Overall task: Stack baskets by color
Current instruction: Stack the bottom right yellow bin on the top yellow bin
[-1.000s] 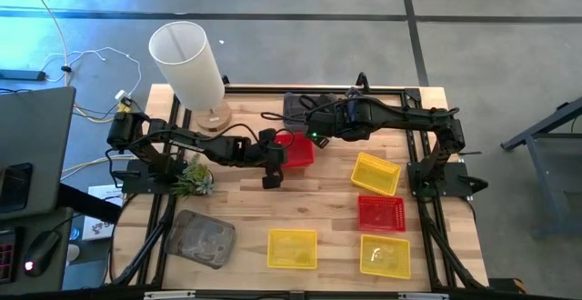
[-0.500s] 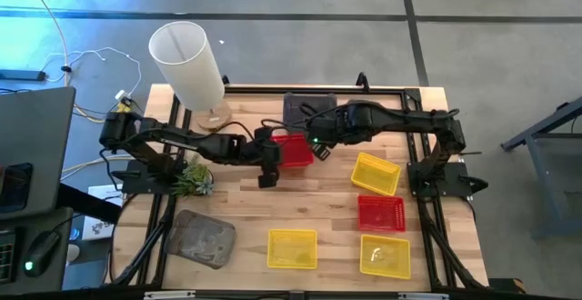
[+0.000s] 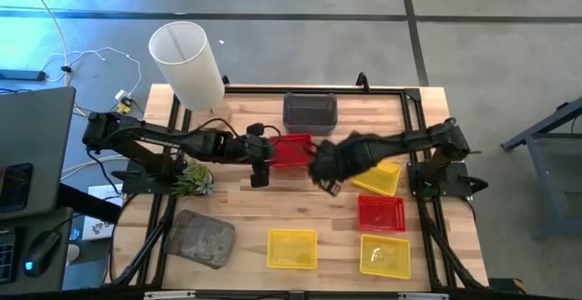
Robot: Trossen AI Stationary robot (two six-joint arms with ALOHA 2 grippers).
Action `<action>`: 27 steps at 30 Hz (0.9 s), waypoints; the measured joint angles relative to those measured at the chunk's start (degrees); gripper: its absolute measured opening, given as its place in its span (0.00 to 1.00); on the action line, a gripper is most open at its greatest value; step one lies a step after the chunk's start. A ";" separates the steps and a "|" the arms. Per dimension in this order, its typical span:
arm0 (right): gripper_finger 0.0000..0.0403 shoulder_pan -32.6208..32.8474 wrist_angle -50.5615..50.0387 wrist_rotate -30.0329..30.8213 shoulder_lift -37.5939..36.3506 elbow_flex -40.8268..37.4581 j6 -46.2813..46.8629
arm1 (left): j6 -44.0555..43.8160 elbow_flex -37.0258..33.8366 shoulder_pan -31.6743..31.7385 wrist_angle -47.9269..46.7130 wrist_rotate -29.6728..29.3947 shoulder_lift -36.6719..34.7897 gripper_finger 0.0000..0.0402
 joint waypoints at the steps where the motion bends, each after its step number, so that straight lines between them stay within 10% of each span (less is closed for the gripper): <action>1: 0.31 1.26 -0.02 -0.70 0.00 -0.52 0.61 | -0.49 0.00 0.02 -0.33 0.00 -0.43 0.35; 27: 0.31 29.14 3.85 -14.27 0.04 -15.25 42.72 | -8.91 0.04 -4.42 -5.15 1.22 -1.61 0.35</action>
